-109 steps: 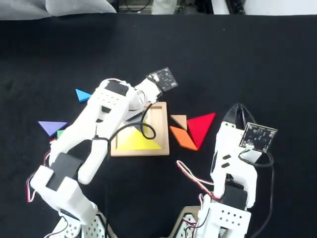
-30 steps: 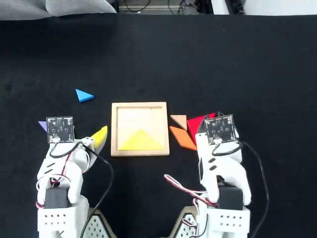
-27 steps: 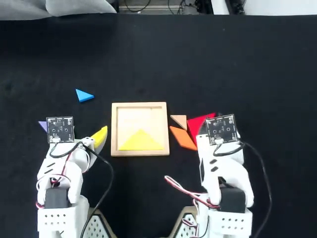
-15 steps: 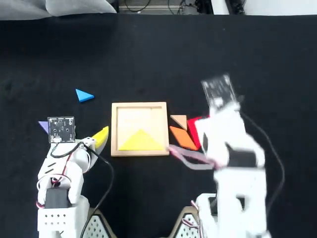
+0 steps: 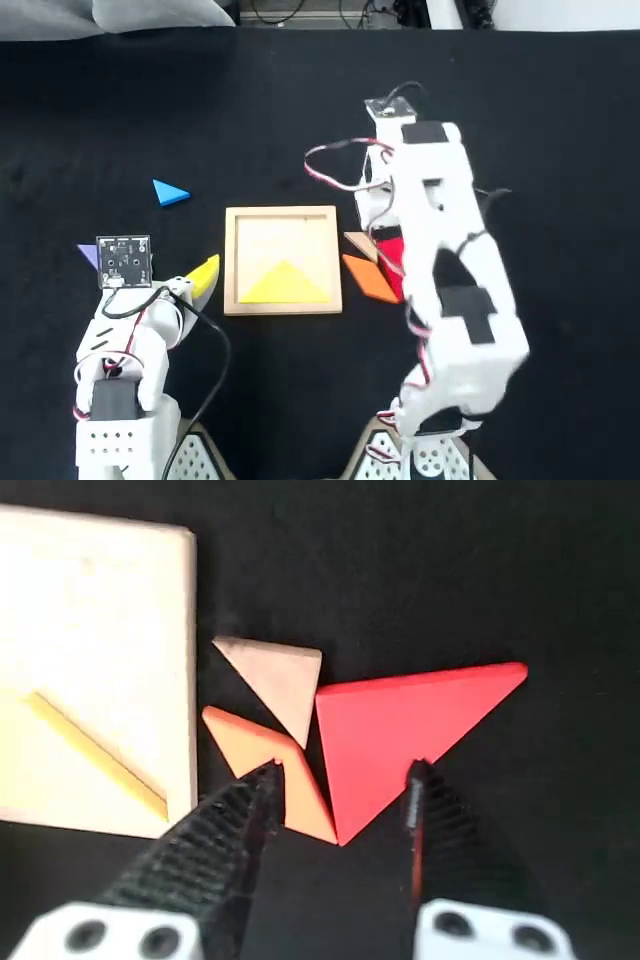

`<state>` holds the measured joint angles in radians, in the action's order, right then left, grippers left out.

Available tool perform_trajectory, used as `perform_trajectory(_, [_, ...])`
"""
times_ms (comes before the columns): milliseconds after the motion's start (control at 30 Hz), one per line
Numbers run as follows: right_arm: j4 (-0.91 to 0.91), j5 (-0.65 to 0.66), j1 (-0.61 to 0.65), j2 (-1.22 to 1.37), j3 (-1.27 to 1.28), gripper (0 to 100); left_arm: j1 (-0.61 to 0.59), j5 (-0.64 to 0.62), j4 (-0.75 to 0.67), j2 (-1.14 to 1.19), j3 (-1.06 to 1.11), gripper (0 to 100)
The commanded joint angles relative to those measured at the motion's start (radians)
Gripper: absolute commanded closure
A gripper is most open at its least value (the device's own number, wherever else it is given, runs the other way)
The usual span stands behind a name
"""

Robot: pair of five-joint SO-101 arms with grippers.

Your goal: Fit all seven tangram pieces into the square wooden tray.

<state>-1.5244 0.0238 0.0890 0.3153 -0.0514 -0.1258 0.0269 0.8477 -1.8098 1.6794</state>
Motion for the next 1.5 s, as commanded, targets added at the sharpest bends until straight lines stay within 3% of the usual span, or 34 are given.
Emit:
perform_trajectory(0, [-0.083, -0.049, -0.011, 0.041, -0.140, 77.9, 0.008, 0.005, -0.020, -0.005, 0.021, 66])
perform_trajectory(667, [0.018, -0.210, -0.035, 0.133, -0.061, 78.2, 0.010, 0.005, -0.020, -0.005, 0.021, 66])
perform_trajectory(967, [0.020, -0.201, -0.040, 0.271, -0.081, 78.3, 0.010, 0.005, -0.018, -0.005, 0.021, 66])
perform_trajectory(1233, [0.018, -0.137, -0.170, 0.340, -0.171, 78.3, 0.007, 0.005, -0.018, -0.005, 0.021, 66])
perform_trajectory(1467, [0.020, -0.117, -0.186, 0.374, -0.179, 78.0, 0.008, 0.005, -0.018, -0.005, 0.021, 66])
